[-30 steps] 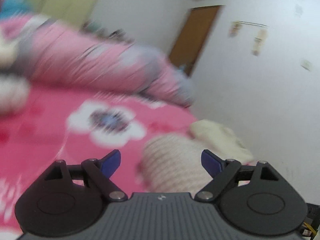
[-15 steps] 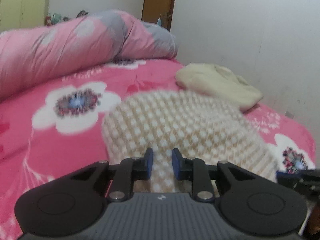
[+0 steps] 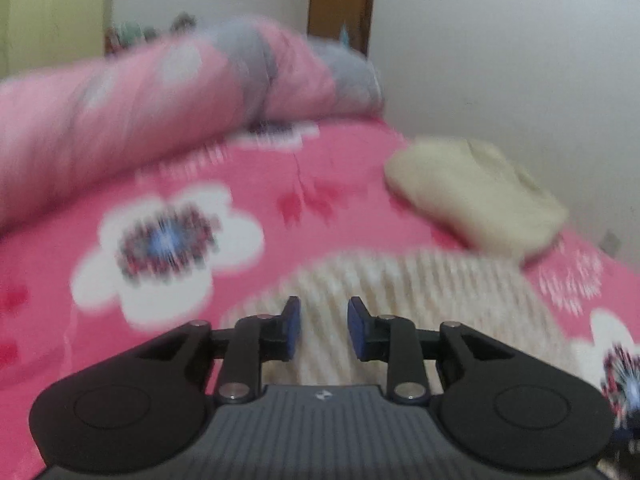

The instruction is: Fold clothes

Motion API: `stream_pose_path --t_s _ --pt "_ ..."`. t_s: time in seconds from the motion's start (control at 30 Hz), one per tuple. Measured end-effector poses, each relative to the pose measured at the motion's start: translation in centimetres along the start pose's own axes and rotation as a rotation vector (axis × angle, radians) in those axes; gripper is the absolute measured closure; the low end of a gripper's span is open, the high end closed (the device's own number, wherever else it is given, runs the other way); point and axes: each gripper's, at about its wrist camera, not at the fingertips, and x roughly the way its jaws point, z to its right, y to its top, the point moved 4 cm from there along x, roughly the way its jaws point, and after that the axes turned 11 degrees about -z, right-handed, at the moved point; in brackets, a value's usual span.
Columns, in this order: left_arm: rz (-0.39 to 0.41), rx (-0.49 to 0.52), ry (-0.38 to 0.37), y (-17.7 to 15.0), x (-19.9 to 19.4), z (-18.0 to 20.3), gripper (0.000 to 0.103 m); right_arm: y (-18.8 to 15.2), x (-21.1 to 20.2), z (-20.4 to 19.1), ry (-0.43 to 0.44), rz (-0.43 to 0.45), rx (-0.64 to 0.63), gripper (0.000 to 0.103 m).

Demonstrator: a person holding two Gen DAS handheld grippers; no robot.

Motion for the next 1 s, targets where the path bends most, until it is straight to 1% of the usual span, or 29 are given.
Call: stream_pose_path --t_s 0.03,0.07,0.1,0.13,0.17,0.23,0.37,0.43,0.47,0.53,0.57,0.6,0.67,0.7,0.73,0.8,0.83,0.87,0.9,0.97,1.0 --pt "-0.037 0.004 0.03 0.3 1.4 0.0 0.064 0.0 0.0 0.0 -0.002 0.0 -0.002 0.096" --pt "-0.05 0.025 0.056 -0.1 2.8 0.2 0.064 0.0 0.0 -0.1 -0.004 0.0 -0.004 0.096" --pt "-0.056 0.052 0.081 -0.8 4.2 0.5 0.061 0.0 0.1 -0.1 -0.006 0.0 -0.005 0.096" --pt "-0.048 0.072 0.103 -0.9 4.3 0.8 0.061 0.0 0.1 -0.1 -0.009 0.0 -0.005 0.096" --pt "-0.047 0.066 0.113 -0.7 3.8 0.9 0.061 0.0 0.1 -0.2 -0.014 0.0 -0.007 0.096" --pt "-0.05 0.02 0.1 -0.1 2.3 0.7 0.062 -0.1 0.1 -0.4 -0.024 0.0 -0.016 0.096" --pt "-0.003 0.003 0.079 -1.6 -3.3 0.9 0.061 -0.1 0.1 -0.6 -0.035 -0.001 -0.026 0.096" --pt "0.022 -0.004 0.069 -2.5 -6.2 1.0 0.052 -0.1 0.1 -0.6 -0.037 -0.001 -0.026 0.096" --pt "0.034 -0.007 0.064 -2.9 -7.6 1.1 0.051 -0.1 0.1 -0.6 -0.042 -0.001 -0.028 0.096" --pt "0.038 -0.013 0.045 -4.7 -9.9 1.5 0.049 -0.1 0.1 -0.9 -0.059 -0.001 -0.04 0.096" --pt "0.031 -0.008 0.046 -5.7 -10.5 1.9 0.048 -0.1 0.1 -1.1 -0.073 -0.001 -0.048 0.096" --pt "0.022 -0.001 0.049 -6.7 -10.8 2.4 0.046 -0.1 0.1 -1.4 -0.091 -0.005 -0.058 0.096" --pt "-0.027 0.008 0.068 -8.9 -10.3 3.3 0.045 0.0 0.2 -2.0 -0.13 -0.018 -0.081 0.095" --pt "-0.059 0.001 0.066 -9.8 -9.8 3.5 0.046 0.2 0.3 -2.4 -0.159 -0.035 -0.099 0.095" --pt "-0.063 -0.02 0.064 -10.6 -9.5 3.6 0.046 0.5 0.4 -3.0 -0.189 -0.058 -0.122 0.095" --pt "-0.036 -0.034 0.086 -11.4 -9.6 3.8 0.046 1.5 0.5 -4.5 -0.271 -0.125 -0.176 0.094" --pt "-0.038 -0.044 0.088 -11.5 -9.8 3.9 0.046 2.3 0.4 -5.6 -0.315 -0.15 -0.197 0.093" --pt "-0.044 -0.052 0.087 -11.4 -9.9 3.8 0.046 3.1 0.0 -6.8 -0.347 -0.145 -0.218 0.093" --pt "-0.047 -0.053 0.088 -11.4 -9.9 3.8 0.046 3.8 -0.6 -8.3 -0.358 -0.117 -0.247 0.093" --pt "-0.047 -0.049 0.096 -11.5 -10.0 4.0 0.046 4.9 -1.8 -11.0 -0.32 -0.059 -0.304 0.092" --pt "-0.046 -0.047 0.102 -11.5 -10.0 4.0 0.046 4.9 -1.7 -11.7 -0.301 -0.057 -0.318 0.092"
